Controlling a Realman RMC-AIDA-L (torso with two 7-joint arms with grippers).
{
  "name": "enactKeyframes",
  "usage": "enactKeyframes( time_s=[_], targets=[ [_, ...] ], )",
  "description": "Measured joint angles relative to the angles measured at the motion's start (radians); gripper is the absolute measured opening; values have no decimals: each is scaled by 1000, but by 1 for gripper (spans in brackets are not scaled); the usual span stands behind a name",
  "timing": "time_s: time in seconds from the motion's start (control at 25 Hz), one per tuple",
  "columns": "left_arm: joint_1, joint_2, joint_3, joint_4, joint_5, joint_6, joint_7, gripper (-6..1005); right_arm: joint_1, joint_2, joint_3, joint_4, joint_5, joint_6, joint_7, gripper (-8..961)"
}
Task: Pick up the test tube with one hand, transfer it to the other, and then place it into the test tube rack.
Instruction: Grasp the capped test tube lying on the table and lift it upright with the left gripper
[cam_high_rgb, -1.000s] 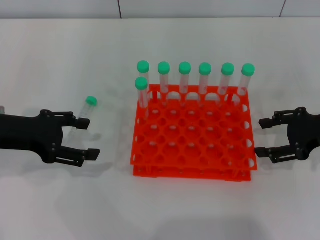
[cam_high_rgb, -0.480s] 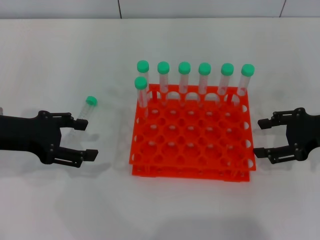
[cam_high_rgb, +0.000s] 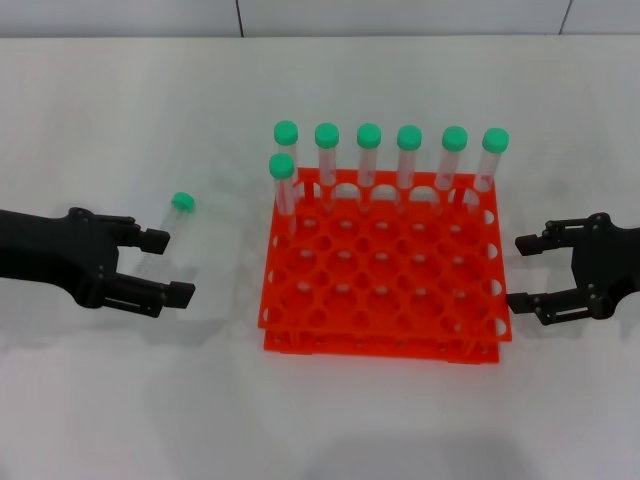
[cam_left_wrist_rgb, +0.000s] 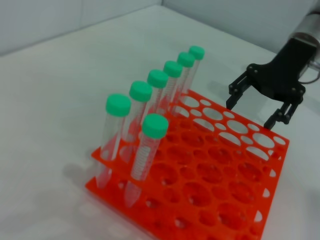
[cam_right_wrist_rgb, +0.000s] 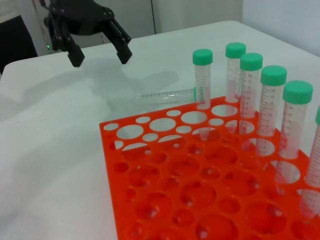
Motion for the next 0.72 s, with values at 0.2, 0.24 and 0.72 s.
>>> enactKeyframes(
  time_s=[0.2, 0.24, 0.72],
  targets=[
    [-9, -8, 2, 101, 47, 29, -230, 886, 0, 0, 0, -5, 0, 1, 0, 761],
    [-16, -8, 4, 114, 65, 34, -278, 886, 0, 0, 0, -6, 0, 1, -1, 761],
    [-142, -4, 86, 135, 380, 18, -562, 884, 17, 8, -5, -8, 0, 15, -6, 761]
  ],
)
